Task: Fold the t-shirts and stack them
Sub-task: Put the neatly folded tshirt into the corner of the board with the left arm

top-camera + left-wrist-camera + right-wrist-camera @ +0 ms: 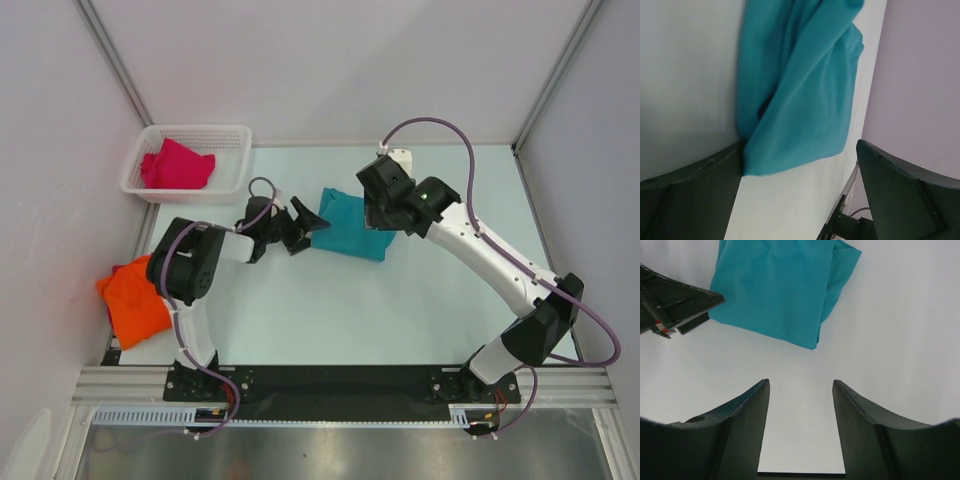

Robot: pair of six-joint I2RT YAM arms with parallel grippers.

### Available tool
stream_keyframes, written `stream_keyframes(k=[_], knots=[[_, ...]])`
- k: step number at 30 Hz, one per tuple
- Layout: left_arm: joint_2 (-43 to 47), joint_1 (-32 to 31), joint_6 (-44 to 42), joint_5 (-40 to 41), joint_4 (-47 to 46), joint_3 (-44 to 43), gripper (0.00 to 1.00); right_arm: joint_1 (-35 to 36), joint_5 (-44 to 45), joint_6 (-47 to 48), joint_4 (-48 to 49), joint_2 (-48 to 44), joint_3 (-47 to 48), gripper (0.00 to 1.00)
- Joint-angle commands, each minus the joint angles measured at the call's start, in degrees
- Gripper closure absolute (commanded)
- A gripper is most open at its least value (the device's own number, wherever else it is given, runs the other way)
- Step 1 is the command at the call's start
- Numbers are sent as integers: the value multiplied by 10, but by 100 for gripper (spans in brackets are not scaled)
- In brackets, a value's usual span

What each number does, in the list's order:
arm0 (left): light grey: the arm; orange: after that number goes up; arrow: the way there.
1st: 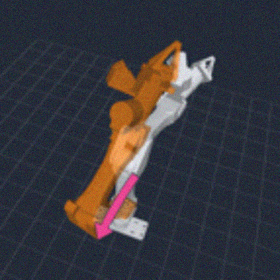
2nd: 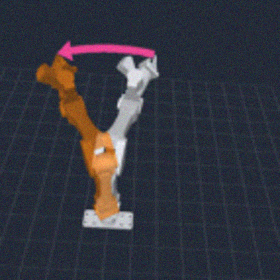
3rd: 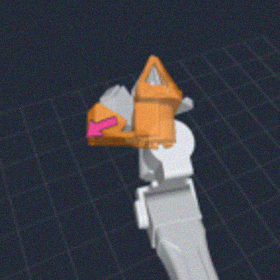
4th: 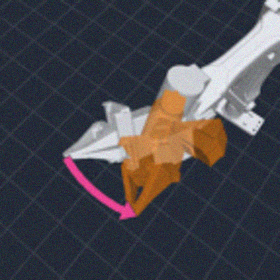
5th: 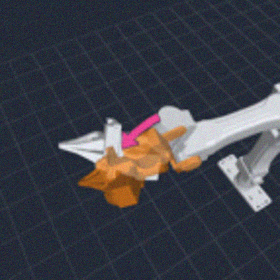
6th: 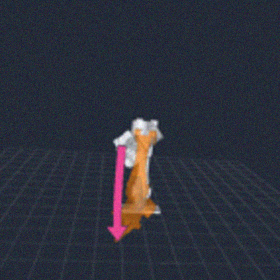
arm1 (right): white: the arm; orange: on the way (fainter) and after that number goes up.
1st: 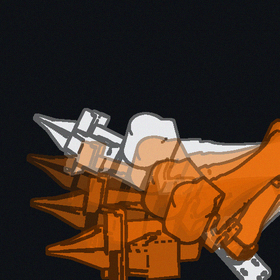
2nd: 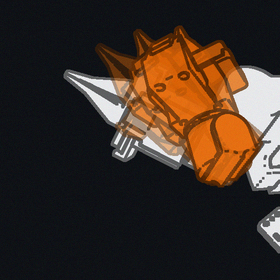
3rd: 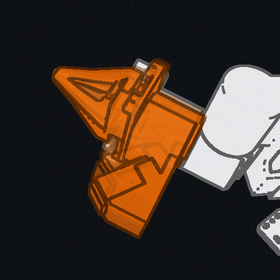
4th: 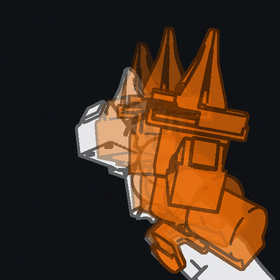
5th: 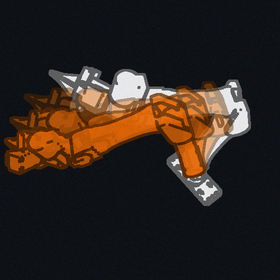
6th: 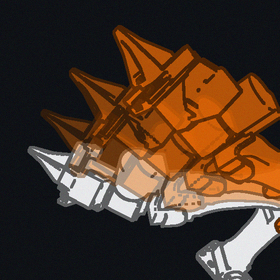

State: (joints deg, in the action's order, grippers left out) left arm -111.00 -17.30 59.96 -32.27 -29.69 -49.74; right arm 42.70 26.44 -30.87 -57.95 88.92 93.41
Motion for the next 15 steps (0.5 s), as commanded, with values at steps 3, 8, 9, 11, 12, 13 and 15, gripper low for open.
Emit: stream_keyframes(k=[3, 8, 9, 11, 12, 13, 15], knots=[[-79, -90, 23, 35, 20, -60, 1, 3, 37, -2, -55, 18, 60, 41], [-123, -133, 40, 31, 17, -100, 1, 2, 41, -2, -72, 36, 92, 42], [-134, -135, 42, 29, 16, -102, 1, 3, 41, -2, -76, 37, 101, 42], [-142, -134, 46, 21, 8, -104, 5, 3, 41, -1, -79, 40, 110, 42], [-149, -134, 47, 20, 6, -106, 8, 3, 41, 1, -81, 42, 114, 42], [-153, -134, 49, 13, 3, -107, 14, 3, 41, 3, -82, 44, 124, 42], [-166, -134, 59, 5, -26, -111, 74, 4, 40, 4, -88, 49, 134, 42]])
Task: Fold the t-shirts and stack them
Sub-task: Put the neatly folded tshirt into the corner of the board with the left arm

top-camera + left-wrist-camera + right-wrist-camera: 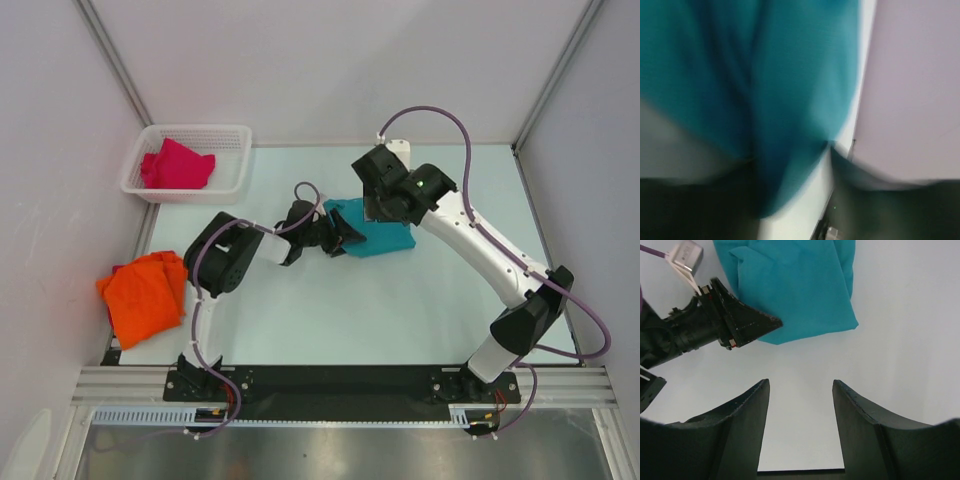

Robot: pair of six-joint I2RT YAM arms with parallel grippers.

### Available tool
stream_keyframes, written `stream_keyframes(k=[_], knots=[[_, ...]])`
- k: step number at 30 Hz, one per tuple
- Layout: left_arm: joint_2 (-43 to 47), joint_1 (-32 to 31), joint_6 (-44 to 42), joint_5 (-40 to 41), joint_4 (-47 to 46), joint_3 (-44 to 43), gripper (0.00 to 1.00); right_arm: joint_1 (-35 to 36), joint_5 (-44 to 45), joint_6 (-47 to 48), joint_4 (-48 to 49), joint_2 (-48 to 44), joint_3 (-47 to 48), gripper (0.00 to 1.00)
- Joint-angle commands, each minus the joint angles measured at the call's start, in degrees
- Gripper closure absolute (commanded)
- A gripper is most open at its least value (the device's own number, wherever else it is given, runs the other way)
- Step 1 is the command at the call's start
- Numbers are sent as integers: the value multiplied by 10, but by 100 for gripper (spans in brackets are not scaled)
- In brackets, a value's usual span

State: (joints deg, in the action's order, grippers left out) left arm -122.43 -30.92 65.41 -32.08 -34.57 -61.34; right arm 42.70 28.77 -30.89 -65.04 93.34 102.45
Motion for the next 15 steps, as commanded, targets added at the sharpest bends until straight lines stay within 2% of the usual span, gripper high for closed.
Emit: stream_keyframes(k=[1, 5, 8, 10, 15], knots=[[-56, 3, 9, 3, 24, 3, 100, 3, 18, 5, -21, 5, 56, 42], [-49, 9, 2, 25, 44, 10, 100, 3, 24, 6, -37, -3, 73, 42], [5, 33, -13, 35, 85, 43, 100, 3, 30, 6, -33, -25, 63, 42], [79, 67, -26, 35, 119, 65, 100, 3, 29, 7, -15, -48, 47, 41], [288, 165, -93, 96, 370, 24, 100, 2, 1, 8, 41, -96, -25, 42]])
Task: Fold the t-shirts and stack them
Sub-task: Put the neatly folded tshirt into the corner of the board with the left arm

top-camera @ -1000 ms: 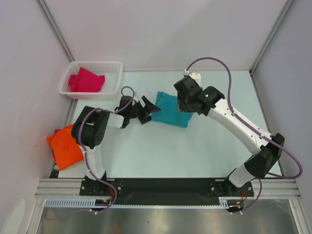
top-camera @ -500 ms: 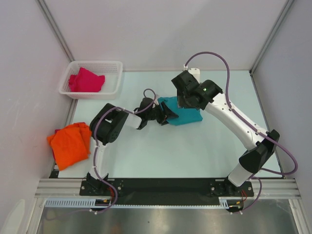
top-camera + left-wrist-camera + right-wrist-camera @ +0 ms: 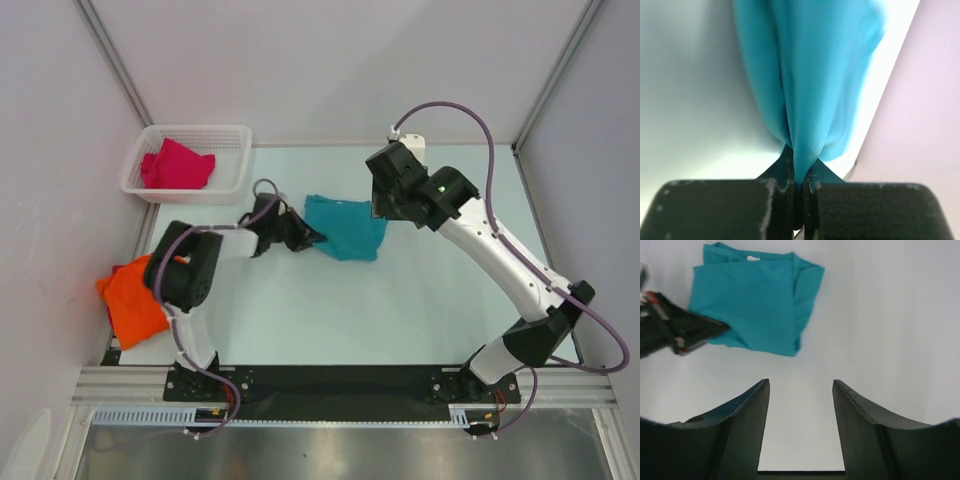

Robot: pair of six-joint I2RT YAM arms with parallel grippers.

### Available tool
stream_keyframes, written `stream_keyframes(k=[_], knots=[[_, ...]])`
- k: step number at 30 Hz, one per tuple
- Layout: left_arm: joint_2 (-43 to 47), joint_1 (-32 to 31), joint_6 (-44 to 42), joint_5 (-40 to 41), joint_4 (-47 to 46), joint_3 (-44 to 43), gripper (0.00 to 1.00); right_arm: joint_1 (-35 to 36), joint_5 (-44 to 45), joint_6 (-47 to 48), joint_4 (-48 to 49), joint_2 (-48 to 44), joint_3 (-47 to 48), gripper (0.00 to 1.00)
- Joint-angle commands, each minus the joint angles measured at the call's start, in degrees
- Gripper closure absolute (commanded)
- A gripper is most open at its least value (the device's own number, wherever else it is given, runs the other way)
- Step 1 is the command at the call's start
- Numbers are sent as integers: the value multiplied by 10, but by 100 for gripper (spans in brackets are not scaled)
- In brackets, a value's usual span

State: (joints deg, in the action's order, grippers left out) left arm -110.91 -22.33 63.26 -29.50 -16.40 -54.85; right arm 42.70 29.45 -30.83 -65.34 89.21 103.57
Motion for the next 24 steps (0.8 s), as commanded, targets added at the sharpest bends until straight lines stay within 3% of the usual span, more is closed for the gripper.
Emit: stream_keyframes(k=[1, 4, 8, 12, 15, 24], knots=[[203, 96, -99, 82, 226, -50, 100, 2, -12, 9, 59, -62, -46, 41], [320, 174, -138, 131, 367, -73, 100, 1, -29, 16, 86, -97, -83, 41], [452, 295, -174, 132, 450, -78, 100, -1, -58, 29, 106, -128, -112, 41], [515, 399, -198, 109, 503, -70, 100, -2, -77, 38, 109, -156, -122, 42], [535, 431, -209, 95, 523, -62, 100, 0, -83, 38, 109, -172, -126, 42], [533, 442, -211, 86, 524, -54, 100, 0, -77, 30, 100, -213, -144, 42]])
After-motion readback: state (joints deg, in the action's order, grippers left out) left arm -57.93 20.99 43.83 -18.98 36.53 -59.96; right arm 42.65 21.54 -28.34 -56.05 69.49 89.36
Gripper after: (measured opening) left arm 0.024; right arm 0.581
